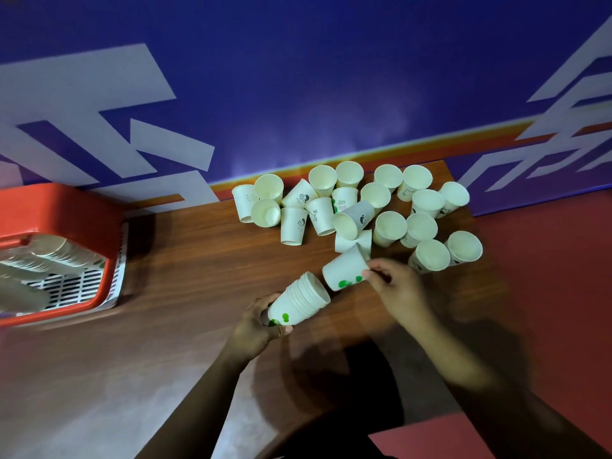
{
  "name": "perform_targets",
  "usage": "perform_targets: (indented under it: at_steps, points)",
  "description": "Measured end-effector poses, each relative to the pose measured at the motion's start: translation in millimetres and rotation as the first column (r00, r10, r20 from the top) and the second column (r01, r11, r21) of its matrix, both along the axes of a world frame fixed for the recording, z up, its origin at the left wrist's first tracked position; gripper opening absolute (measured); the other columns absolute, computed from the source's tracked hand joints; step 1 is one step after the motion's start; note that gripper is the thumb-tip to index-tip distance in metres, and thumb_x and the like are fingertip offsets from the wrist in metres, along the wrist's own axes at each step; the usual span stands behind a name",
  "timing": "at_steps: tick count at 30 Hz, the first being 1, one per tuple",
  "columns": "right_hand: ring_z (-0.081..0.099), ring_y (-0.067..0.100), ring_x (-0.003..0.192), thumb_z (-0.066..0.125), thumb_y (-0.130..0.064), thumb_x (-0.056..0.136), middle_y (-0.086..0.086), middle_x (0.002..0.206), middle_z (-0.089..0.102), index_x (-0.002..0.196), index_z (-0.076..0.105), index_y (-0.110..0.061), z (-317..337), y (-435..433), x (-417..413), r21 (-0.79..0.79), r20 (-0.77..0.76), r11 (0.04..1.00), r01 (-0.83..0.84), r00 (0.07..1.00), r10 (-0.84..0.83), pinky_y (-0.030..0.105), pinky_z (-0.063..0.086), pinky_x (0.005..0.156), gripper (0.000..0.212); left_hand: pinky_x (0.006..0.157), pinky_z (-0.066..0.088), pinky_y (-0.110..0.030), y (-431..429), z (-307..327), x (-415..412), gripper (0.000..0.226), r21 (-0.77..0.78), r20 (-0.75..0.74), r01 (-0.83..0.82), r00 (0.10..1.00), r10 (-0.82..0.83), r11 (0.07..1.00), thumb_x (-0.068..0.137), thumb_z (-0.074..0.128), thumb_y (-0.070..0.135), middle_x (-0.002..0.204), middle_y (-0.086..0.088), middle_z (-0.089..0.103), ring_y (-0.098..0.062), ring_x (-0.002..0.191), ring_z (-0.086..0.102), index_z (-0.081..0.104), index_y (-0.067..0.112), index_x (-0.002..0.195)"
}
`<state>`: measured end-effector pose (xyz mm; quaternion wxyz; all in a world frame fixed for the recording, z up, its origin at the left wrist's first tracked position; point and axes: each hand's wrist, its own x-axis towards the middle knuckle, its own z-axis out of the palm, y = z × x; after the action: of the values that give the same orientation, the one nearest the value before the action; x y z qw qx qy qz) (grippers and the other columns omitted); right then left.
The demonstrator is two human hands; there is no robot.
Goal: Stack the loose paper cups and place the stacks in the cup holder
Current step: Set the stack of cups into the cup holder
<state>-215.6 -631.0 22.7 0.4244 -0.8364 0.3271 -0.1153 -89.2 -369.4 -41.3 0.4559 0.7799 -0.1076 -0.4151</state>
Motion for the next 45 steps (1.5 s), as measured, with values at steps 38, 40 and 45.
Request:
perform_targets:
  at_steps: [38, 40, 45]
  points:
    - [0.055, 0.013, 0.053, 0.063, -0.008, 0.091, 0.005, 0.061, 0.064, 0.105, 0.07, -0.017, 28.6, -33.5, -49.7, 0.422, 0.087, 0.905, -0.053, 0.996, 0.018, 0.025, 0.049, 0.059, 0.018, 0.084, 0.052, -0.019, -95.7, 40.5, -33.1, 0.062, -0.068, -0.028, 0.18, 0.983, -0.183, 0.981, 0.073, 0.088, 0.016, 0.123, 0.007, 0.065, -0.007, 0.114, 0.06, 0.061, 0.035, 0.125]
    - [0.053, 0.013, 0.053, 0.061, -0.012, 0.093, 0.003, 0.061, 0.062, 0.111, 0.07, -0.015, 29.0, -32.4, -55.2, 0.406, 0.058, 0.907, -0.109, 0.994, 0.093, 0.024, 0.047, 0.059, 0.02, 0.082, 0.053, -0.02, -105.1, 43.4, -34.2, 0.062, -0.077, -0.025, 0.197, 0.98, -0.199, 0.977, 0.072, 0.088, 0.014, 0.119, 0.005, 0.068, -0.009, 0.111, 0.063, 0.062, 0.035, 0.124]
    - [0.057, 0.004, 0.064, 0.062, -0.012, 0.093, -0.013, 0.074, 0.065, 0.106, 0.07, -0.013, 21.4, -72.1, -65.1, 0.349, 0.118, 0.925, 0.15, 0.972, -0.203, 0.018, 0.042, 0.06, 0.016, 0.083, 0.057, -0.023, -127.3, 44.5, -32.5, 0.076, -0.086, -0.048, 0.169, 0.984, -0.173, 0.982, 0.063, 0.093, 0.031, 0.119, 0.003, 0.069, -0.012, 0.109, 0.067, 0.06, 0.028, 0.131]
